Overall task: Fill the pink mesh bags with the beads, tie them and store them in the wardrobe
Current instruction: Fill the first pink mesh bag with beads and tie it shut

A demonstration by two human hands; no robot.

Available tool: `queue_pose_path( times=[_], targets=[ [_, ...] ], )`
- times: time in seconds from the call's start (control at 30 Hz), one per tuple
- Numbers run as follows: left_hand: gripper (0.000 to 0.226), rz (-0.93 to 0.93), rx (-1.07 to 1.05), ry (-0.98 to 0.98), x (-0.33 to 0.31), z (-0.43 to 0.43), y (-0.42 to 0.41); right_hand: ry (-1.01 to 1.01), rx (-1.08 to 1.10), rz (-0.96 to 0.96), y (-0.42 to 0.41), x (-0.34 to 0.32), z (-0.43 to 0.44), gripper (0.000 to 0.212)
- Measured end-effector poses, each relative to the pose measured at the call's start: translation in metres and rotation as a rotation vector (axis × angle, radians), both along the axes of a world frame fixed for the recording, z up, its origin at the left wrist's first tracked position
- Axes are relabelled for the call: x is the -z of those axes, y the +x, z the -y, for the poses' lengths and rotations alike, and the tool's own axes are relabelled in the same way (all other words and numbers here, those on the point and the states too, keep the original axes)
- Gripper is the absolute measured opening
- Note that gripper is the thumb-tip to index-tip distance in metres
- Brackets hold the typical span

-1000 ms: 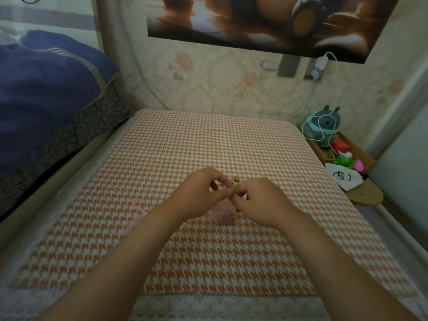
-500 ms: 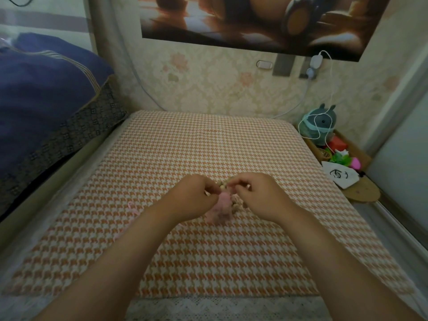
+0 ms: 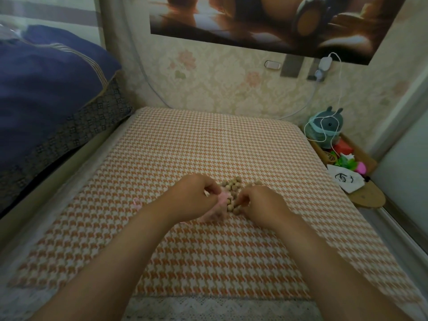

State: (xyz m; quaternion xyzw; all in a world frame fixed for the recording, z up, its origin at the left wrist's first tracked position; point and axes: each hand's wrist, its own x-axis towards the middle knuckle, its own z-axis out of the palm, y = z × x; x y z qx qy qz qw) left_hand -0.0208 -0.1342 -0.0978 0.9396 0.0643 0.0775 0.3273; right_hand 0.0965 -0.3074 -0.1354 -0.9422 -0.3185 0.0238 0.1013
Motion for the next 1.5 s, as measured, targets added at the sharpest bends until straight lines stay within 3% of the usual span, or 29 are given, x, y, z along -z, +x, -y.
queue_pose_path(
  times=[0.1, 0.27, 0.37, 0.63, 0.83, 1.17, 1.4, 1.5],
  targets=[
    [0.021, 0.010, 0.001, -0.025, -0.001, -0.002, 0.000, 0.025, 0.001, 0.032, -0.002, -0.004, 0.000, 0.015],
    [0.023, 0.004, 0.005, -0.034, 0.000, -0.004, 0.002, 0.500, -0.001, -0.061, -0.012, -0.034, -0.005, 0.012],
    [0.023, -0.002, 0.019, -0.070, 0.000, -0.003, 0.002, 0.623, -0.096, -0.105, -0.029, -0.048, -0.011, 0.010],
    [0.017, -0.003, 0.022, -0.126, 0.000, -0.001, 0.003, 0.341, -0.259, 0.126, -0.033, -0.036, -0.013, 0.015],
    [0.018, -0.040, -0.052, -0.126, -0.003, -0.004, 0.005, 0.459, -0.209, 0.049, -0.023, -0.038, -0.011, 0.014],
    [0.013, -0.002, -0.056, -0.069, 0.001, -0.004, 0.004, 0.058, -0.053, -0.069, -0.015, -0.017, -0.001, 0.007],
    [0.026, -0.011, -0.042, -0.054, 0.002, -0.006, 0.002, 0.005, -0.052, -0.078, -0.010, -0.013, -0.005, 0.010],
    [0.028, -0.022, -0.028, -0.074, 0.001, -0.007, 0.001, 0.113, -0.024, -0.072, -0.008, -0.019, -0.004, 0.006]
  ],
)
